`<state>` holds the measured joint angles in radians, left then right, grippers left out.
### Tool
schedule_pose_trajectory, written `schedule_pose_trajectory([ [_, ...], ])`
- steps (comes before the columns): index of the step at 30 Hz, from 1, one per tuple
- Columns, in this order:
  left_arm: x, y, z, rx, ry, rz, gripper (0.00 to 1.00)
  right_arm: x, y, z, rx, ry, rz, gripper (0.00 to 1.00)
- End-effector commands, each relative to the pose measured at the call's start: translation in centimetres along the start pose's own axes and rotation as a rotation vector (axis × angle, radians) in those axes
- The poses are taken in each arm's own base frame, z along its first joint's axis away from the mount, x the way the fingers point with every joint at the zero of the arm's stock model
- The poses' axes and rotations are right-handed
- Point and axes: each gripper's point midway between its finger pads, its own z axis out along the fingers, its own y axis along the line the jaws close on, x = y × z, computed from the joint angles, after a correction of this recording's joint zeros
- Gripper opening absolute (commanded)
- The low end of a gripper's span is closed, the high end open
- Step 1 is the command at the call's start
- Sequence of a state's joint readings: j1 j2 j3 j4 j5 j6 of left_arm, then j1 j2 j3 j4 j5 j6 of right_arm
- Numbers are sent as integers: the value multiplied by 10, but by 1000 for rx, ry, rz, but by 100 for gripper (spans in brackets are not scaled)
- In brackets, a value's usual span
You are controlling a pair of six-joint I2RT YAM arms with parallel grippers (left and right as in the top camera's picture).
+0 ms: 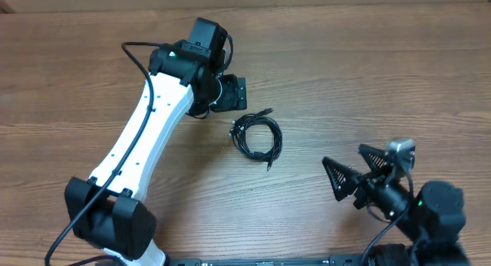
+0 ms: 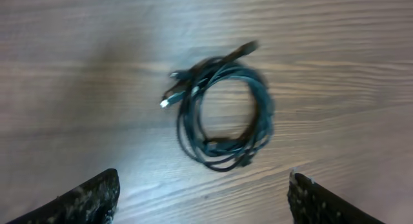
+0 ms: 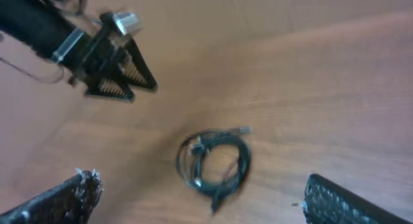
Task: Untangle cables
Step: 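Move the left gripper over the black cable bundle and grasp it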
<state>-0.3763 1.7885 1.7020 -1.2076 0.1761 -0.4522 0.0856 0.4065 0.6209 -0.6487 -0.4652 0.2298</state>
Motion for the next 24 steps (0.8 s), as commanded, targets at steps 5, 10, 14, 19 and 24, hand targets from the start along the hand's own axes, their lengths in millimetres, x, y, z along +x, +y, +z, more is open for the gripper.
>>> schedule_pose_trajectory([
  [5,9,0,41,-118,72,-53,70,-41,13,-1,46,153,65,100],
  [10,17,0,80,-157,148,-42,65,-35,6,9,56,207,94,100],
  [14,21,15,109,-245,190,-37,62,-34,6,10,57,209,96,100],
  [19,24,25,142,-288,227,-30,49,-33,6,9,59,215,99,100],
  [24,29,16,160,-251,260,32,32,-33,5,9,60,216,100,100],
])
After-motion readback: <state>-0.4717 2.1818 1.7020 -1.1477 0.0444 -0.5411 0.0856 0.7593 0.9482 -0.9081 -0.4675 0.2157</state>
